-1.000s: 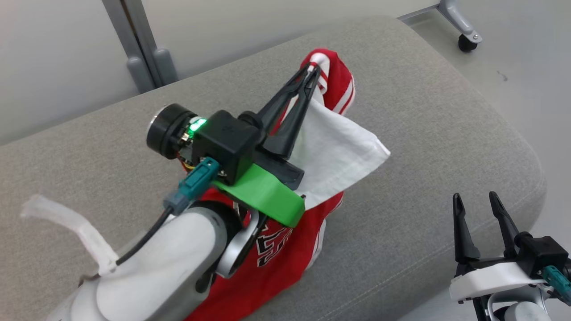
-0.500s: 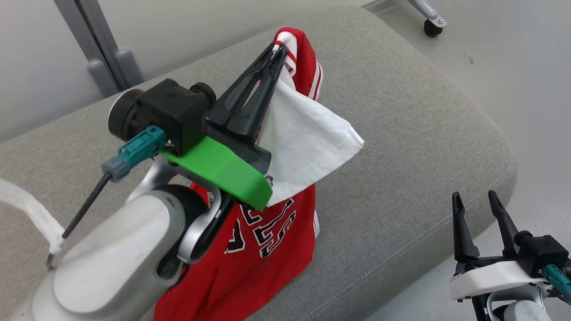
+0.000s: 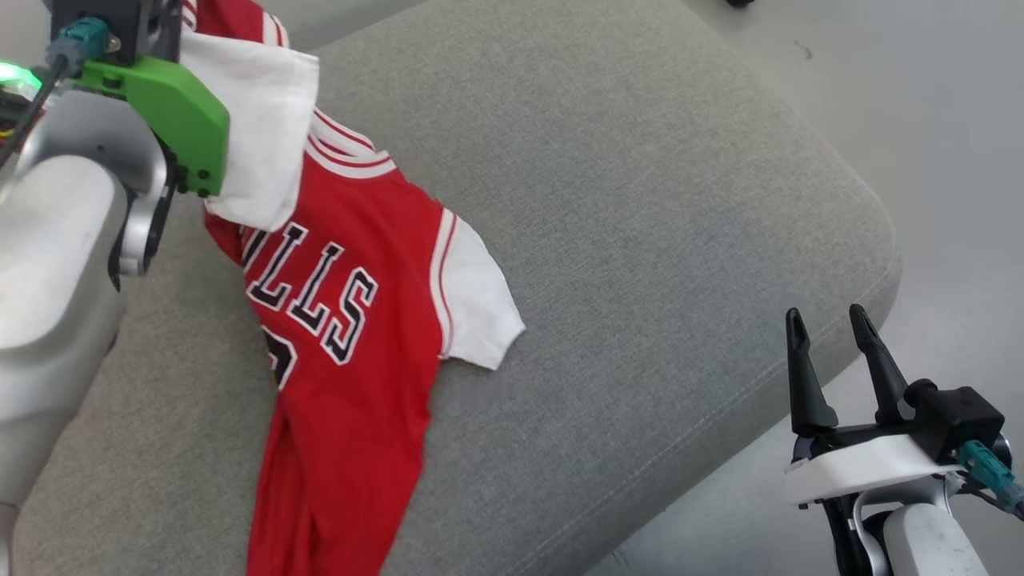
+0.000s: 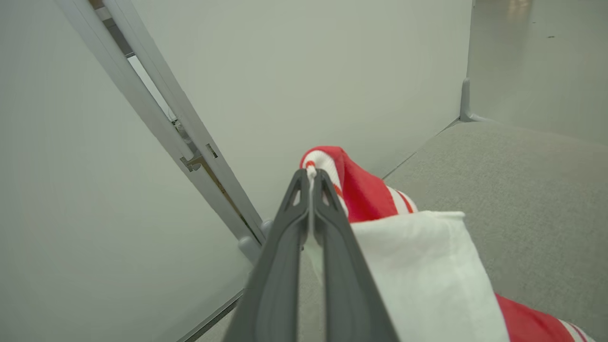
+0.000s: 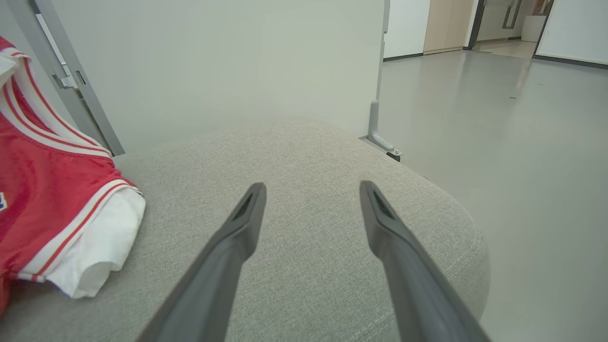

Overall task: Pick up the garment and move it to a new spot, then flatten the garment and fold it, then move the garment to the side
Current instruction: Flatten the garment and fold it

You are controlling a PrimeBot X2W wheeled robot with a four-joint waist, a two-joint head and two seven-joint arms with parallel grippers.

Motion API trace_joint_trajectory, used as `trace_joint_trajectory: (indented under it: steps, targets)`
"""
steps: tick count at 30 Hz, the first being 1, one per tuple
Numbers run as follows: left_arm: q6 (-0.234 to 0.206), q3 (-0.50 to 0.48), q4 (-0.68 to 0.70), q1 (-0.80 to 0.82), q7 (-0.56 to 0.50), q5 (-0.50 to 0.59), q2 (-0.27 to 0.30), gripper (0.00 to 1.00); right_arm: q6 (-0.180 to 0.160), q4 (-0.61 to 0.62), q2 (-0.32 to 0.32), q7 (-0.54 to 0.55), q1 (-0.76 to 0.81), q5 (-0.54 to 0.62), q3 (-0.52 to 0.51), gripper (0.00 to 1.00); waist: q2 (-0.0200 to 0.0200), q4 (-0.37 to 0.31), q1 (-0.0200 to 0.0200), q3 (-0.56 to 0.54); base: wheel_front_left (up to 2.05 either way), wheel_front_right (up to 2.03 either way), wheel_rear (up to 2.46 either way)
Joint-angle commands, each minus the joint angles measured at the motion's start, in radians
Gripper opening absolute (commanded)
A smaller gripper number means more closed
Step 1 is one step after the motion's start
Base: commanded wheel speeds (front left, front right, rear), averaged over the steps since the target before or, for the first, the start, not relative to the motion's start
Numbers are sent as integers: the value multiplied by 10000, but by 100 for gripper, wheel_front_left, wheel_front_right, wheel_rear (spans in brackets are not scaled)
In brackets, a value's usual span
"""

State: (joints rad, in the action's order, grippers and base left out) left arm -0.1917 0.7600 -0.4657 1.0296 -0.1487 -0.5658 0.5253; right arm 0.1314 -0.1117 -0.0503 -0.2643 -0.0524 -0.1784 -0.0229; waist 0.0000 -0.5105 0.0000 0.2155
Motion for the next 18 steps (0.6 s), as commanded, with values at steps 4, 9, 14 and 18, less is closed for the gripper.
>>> trace_joint_trajectory:
  steps: [4,9,14,18]
  targets:
    - [255,177,-1433,864,766,501,-208,0,-14,-24,-4,0,-247,-181,51,100,0,-281,0,674,0,0,0]
    - [199,355,-3102,1289,1653,930,-374,35,-14,-62,-4,0,-398,-264,12,100,0,-219,0,800,0,0,0]
    - [282,-279,-4000,958,2485,82,-845,100,-14,-81,-7,0,-263,-147,-122,100,0,114,0,582,0,0,0]
    - [481,-863,-3980,311,2924,-817,-1216,100,-14,-56,-6,0,-34,-27,-283,100,0,540,0,255,0,0,0]
